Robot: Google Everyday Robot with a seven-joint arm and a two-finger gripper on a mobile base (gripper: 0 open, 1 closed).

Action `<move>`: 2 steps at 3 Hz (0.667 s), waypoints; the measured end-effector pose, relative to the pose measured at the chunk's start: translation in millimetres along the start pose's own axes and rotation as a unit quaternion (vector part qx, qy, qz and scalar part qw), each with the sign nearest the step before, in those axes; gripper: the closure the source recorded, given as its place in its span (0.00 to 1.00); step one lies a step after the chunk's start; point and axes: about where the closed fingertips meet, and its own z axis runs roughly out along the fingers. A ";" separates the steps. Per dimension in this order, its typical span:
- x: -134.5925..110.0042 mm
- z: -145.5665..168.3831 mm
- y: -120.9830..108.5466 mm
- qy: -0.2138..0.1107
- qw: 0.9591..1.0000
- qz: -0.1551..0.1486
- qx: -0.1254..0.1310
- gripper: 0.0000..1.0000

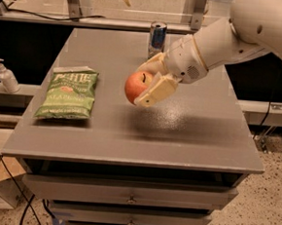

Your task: Move apple near green jalapeno chip bag

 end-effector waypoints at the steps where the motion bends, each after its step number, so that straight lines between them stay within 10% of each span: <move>1: -4.7 30.8 -10.4 -0.018 1.000 -0.005 -0.018 1.00; 2: -6.0 55.9 -23.1 -0.029 0.999 -0.013 -0.033 1.00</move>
Offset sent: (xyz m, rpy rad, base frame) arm 0.0457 0.0704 -0.0438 0.0711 0.0319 0.1139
